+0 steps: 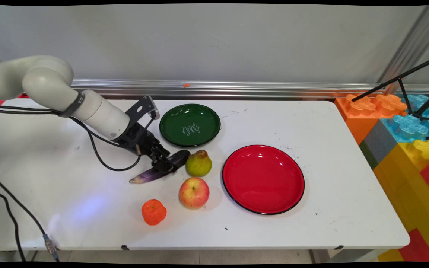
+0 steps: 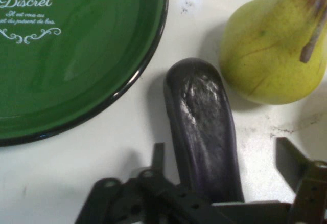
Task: Place the picked object on the table
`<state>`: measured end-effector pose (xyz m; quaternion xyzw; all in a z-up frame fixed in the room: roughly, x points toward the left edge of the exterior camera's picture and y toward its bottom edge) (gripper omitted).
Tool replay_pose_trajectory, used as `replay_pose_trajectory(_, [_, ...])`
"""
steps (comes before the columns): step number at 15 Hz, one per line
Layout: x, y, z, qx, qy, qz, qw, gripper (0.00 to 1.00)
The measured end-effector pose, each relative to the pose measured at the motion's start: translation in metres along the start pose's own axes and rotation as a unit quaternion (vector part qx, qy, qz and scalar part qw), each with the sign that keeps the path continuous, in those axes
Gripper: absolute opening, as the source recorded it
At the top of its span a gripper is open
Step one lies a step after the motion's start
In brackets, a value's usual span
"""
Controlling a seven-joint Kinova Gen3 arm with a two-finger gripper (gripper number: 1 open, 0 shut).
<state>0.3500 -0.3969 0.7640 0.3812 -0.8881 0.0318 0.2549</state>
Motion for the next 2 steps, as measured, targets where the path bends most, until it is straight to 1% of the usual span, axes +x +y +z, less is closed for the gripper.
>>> replay_pose_trajectory(2, [-0.0001, 0.0006, 0.0002, -0.001, -0.001, 0.002, 1.0000, 1.00])
